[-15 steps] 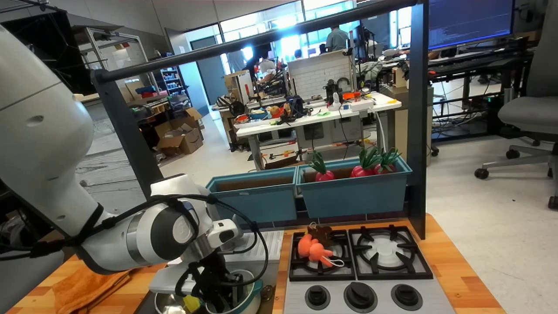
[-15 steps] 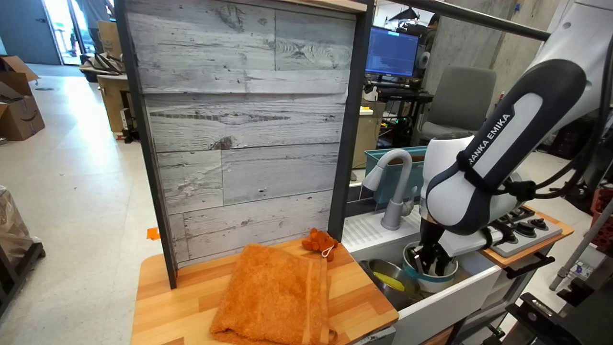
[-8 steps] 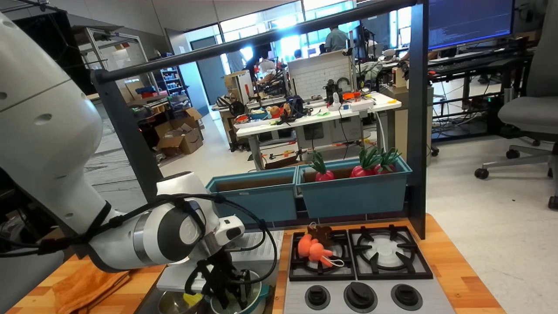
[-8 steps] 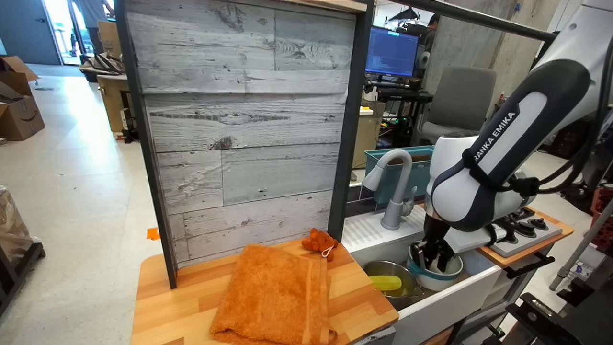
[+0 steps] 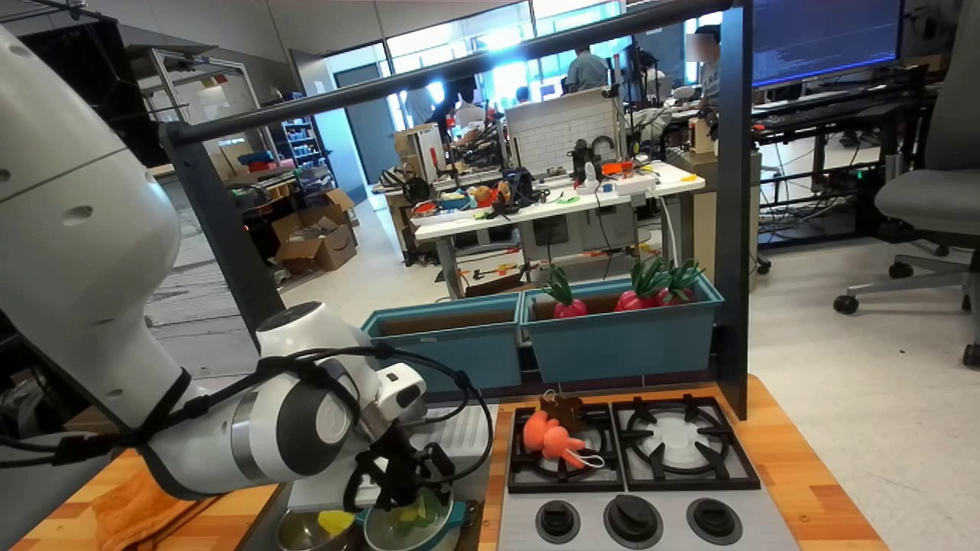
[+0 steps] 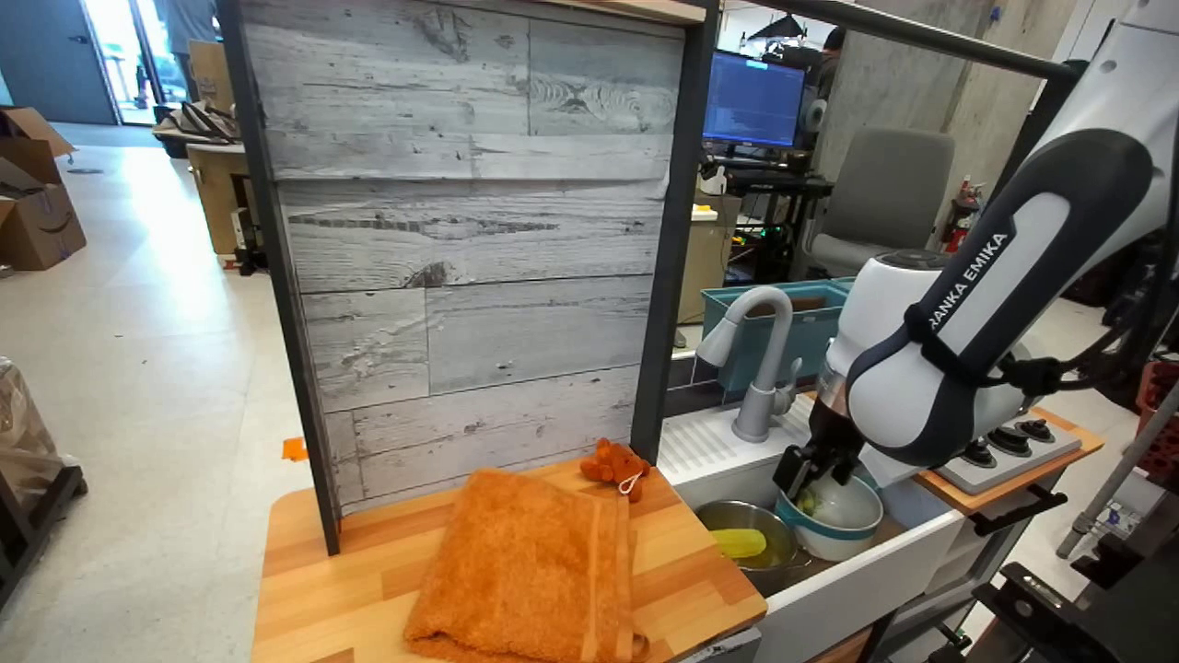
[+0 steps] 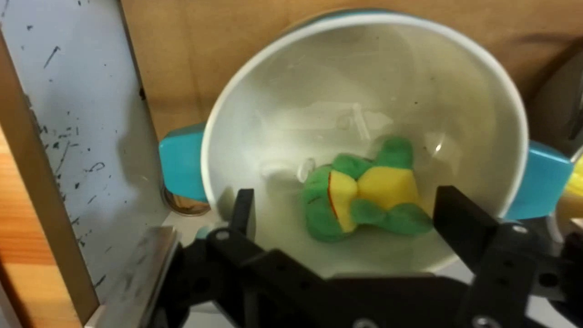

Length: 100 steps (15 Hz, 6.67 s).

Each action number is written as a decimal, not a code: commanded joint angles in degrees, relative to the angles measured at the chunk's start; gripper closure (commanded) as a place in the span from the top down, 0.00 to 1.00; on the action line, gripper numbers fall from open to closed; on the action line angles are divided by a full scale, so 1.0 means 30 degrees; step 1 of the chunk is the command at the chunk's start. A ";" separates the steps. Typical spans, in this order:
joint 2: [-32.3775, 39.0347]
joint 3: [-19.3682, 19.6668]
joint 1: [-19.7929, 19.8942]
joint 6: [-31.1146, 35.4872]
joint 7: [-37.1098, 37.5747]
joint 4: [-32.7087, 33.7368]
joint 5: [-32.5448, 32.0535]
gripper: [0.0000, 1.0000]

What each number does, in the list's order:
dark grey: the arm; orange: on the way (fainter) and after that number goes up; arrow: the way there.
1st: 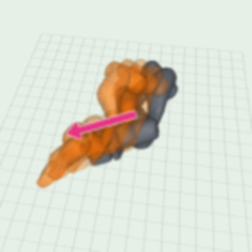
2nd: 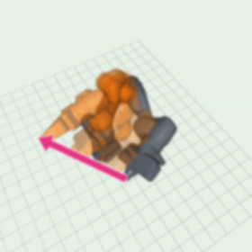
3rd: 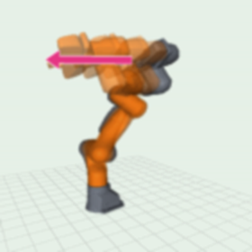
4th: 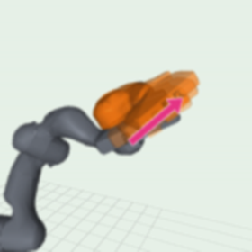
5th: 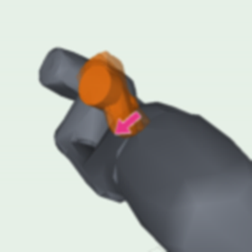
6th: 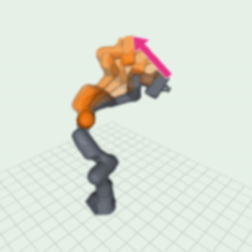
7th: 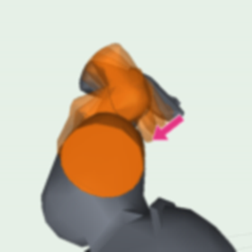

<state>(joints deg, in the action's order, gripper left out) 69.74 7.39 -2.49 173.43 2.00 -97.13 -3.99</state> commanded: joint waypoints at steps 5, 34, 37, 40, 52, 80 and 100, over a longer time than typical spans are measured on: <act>0.0768 -0.0192 0.0430 0.0652 -0.0933 0.0389 -0.0185 0.69; -0.4406 -0.0495 0.0568 0.1264 -0.0822 -0.4623 0.0168 0.76; -0.3287 -0.0081 0.0487 0.0898 -0.0727 -0.3673 0.0195 0.82; -0.2082 0.0303 0.0476 0.0668 -0.0650 -0.2582 0.0208 0.60; 0.0568 -0.0006 0.0584 0.0932 -0.1065 0.0746 -0.0052 1.00; -0.2036 -0.0634 0.0709 -0.0572 -0.1626 -0.2180 -0.0121 0.02; -0.7304 -0.3129 1.1436 -0.0648 -0.0284 -0.2546 0.6820 0.01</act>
<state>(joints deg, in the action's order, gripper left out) 43.87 0.58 28.36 170.56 -0.58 -109.81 12.17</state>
